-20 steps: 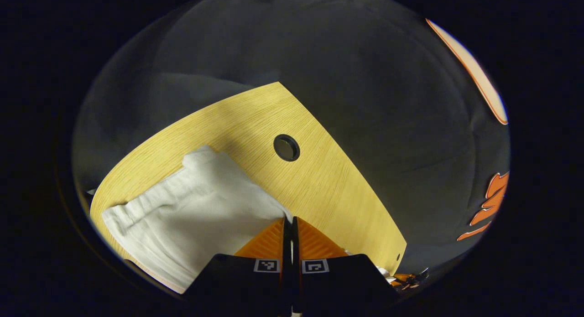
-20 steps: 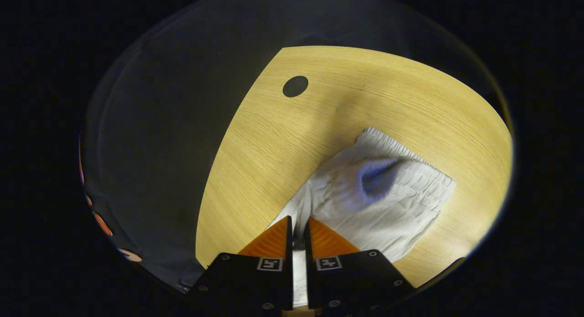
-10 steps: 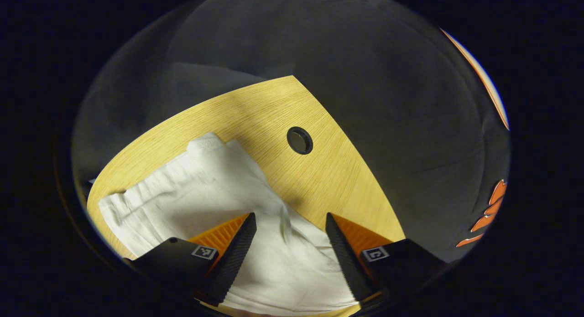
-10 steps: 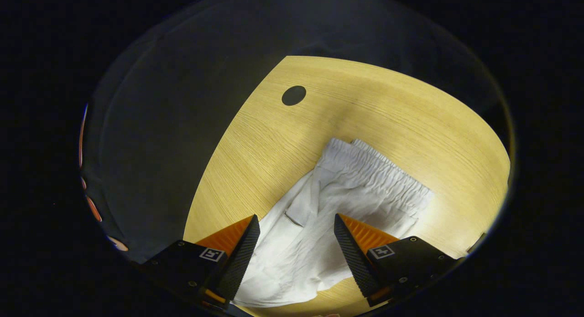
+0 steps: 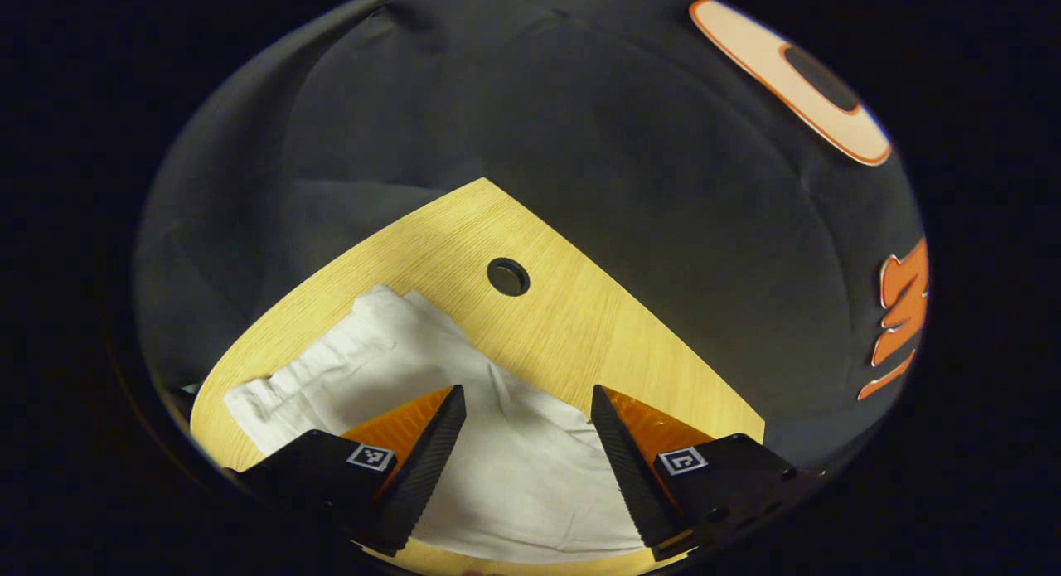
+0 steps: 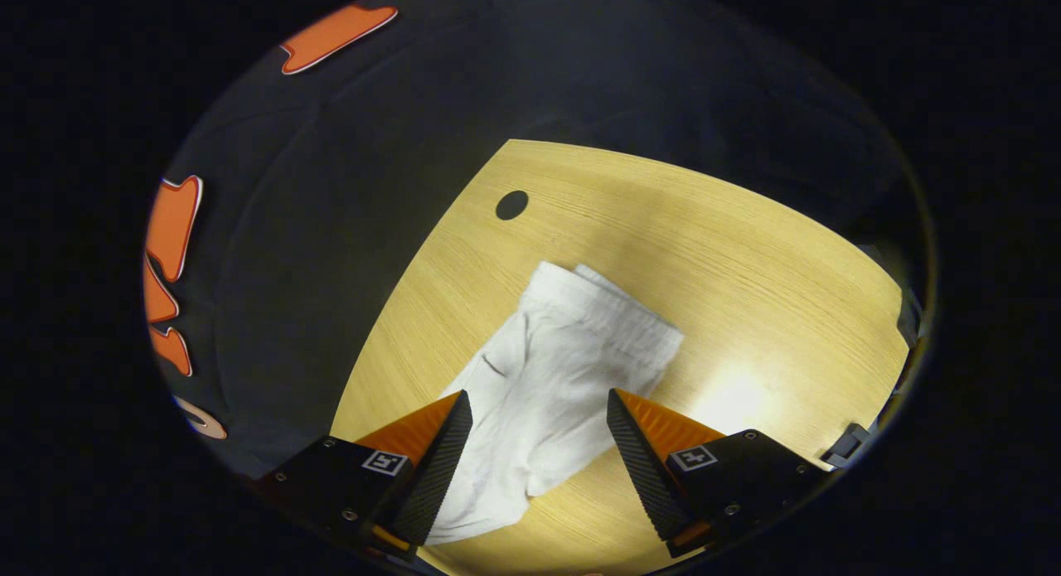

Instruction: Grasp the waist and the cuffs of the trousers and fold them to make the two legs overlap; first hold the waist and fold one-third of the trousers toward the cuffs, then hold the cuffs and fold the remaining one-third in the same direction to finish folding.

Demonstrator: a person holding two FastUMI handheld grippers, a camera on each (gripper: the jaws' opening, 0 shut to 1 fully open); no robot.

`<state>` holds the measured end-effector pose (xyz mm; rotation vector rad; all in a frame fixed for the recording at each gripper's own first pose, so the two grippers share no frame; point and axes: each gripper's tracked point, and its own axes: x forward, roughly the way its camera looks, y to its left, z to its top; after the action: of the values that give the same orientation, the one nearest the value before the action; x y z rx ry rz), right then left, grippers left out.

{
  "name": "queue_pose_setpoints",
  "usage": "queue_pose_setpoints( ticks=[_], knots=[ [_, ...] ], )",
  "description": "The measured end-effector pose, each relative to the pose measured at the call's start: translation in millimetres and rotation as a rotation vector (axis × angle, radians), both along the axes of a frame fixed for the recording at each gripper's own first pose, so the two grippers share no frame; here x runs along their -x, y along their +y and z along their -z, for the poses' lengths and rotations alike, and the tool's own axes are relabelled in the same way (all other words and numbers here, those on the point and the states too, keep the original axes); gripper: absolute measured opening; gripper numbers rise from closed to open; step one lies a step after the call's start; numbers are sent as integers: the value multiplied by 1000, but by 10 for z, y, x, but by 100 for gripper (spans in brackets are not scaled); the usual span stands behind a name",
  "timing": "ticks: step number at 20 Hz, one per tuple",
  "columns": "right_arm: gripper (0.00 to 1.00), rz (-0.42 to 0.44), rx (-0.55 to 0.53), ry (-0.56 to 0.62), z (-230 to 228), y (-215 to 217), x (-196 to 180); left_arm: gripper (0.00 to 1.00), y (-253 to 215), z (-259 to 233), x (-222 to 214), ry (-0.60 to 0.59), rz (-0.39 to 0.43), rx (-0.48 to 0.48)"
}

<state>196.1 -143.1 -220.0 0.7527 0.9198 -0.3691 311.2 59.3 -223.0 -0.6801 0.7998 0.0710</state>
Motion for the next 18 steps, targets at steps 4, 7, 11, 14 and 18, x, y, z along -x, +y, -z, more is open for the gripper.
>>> queue_pose_setpoints(
  ticks=[4,7,11,14,18],
  knots=[
    [99,79,-26,-6,52,-209,259,100,87,-117,104,-53,34,-86],
    [99,119,-44,-2,167,-358,369,100,74,-296,156,-109,35,-120],
    [99,128,-83,2,337,-471,346,99,31,-567,313,-194,71,-264],
    [99,118,-101,14,472,-534,239,99,-142,-735,486,-238,92,-322],
    [99,99,-133,26,623,-575,109,99,-292,-913,708,-276,90,-400]
  ],
)
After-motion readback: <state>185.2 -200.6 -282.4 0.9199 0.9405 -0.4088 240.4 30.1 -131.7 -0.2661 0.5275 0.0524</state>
